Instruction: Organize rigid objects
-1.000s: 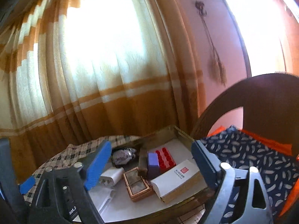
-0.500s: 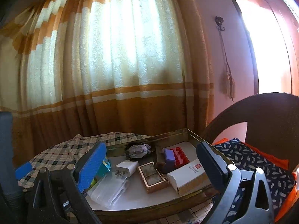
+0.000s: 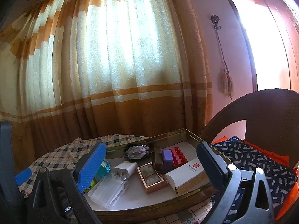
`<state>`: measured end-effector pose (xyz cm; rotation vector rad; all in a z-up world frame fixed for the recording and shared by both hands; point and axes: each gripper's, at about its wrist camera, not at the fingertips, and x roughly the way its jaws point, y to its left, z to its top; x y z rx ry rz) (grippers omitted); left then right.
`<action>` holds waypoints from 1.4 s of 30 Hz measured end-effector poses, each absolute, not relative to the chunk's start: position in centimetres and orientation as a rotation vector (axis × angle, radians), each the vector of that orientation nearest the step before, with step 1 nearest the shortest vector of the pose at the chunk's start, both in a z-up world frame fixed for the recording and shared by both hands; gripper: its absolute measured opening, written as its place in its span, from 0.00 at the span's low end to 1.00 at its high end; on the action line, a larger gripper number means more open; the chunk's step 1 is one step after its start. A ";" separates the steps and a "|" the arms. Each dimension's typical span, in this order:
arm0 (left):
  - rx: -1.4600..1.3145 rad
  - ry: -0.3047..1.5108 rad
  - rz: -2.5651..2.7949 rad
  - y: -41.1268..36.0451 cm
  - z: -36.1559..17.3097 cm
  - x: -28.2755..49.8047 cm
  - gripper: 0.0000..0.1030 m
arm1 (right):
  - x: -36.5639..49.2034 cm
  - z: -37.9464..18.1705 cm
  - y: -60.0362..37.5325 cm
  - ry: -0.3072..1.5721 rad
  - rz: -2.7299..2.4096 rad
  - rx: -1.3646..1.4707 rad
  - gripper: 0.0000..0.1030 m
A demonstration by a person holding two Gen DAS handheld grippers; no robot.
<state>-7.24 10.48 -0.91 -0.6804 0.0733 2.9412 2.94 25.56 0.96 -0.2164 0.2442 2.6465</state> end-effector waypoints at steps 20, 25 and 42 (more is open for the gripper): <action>-0.586 0.069 2.936 10.8 -0.6 -7.1 1.00 | 3.0 1.0 25.9 0.264 2.625 -0.213 0.96; -0.563 0.074 2.940 10.7 -0.5 -6.8 1.00 | 3.5 1.0 25.9 0.273 2.614 -0.184 0.96; -0.552 0.091 2.950 10.8 -0.5 -6.6 1.00 | 3.7 1.0 26.0 0.275 2.595 -0.172 0.96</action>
